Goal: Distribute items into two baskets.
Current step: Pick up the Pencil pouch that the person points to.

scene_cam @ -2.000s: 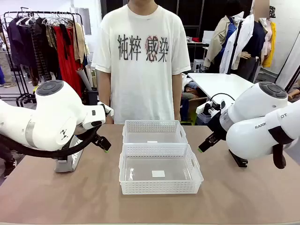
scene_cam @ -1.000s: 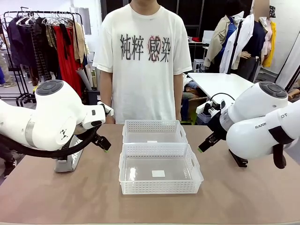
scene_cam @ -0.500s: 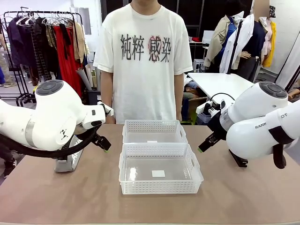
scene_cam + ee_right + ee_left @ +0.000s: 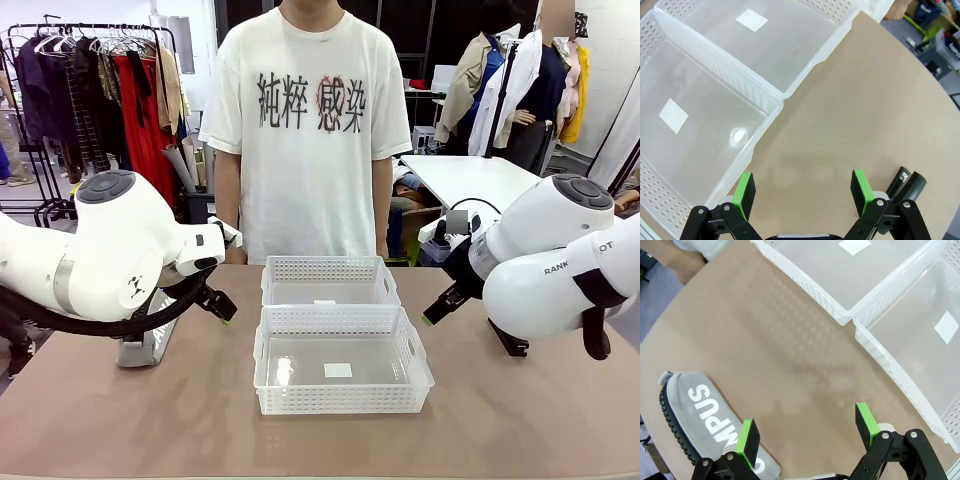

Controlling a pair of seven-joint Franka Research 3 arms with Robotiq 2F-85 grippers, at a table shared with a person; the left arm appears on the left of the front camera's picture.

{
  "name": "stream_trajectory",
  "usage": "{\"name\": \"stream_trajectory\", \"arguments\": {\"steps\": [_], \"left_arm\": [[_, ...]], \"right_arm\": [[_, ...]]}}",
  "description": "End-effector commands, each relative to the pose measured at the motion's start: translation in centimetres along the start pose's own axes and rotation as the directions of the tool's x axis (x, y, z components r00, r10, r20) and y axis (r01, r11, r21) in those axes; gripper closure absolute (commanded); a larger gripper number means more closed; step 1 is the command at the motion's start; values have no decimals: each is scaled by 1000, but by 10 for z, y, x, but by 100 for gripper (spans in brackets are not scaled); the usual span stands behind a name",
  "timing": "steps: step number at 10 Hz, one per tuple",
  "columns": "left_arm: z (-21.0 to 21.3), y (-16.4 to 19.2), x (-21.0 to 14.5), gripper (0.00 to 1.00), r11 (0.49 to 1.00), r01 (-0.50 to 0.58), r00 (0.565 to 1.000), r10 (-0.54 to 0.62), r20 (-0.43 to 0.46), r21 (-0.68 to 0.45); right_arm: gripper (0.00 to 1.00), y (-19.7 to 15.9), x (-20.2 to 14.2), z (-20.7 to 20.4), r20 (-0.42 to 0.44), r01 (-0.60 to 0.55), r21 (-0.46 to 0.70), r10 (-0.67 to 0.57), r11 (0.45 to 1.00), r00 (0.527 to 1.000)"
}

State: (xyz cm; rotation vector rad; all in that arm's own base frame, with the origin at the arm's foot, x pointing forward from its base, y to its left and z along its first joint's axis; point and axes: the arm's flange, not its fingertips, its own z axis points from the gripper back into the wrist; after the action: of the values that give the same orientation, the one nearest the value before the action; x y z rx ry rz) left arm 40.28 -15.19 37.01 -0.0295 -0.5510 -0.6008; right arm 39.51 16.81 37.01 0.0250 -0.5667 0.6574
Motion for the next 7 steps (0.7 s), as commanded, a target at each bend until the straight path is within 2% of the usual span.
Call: {"name": "stream_trajectory", "arguments": {"steps": [1, 5, 7], "left_arm": [[9, -1, 7, 0, 1000, 8, 1000, -8, -11, -24], [39, 12, 28, 0, 993, -46, 993, 33, -115, -113], [48, 18, 34, 0, 985, -71, 992, 52, -118, -159]], "right_arm": [[0, 0, 0, 0, 0, 0, 0, 0, 1000, 1000], [0, 2, 31, 16, -113, 91, 101, -80, 991, 990], [0, -6, 50, 23, -156, 161, 131, -140, 978, 978]]}}
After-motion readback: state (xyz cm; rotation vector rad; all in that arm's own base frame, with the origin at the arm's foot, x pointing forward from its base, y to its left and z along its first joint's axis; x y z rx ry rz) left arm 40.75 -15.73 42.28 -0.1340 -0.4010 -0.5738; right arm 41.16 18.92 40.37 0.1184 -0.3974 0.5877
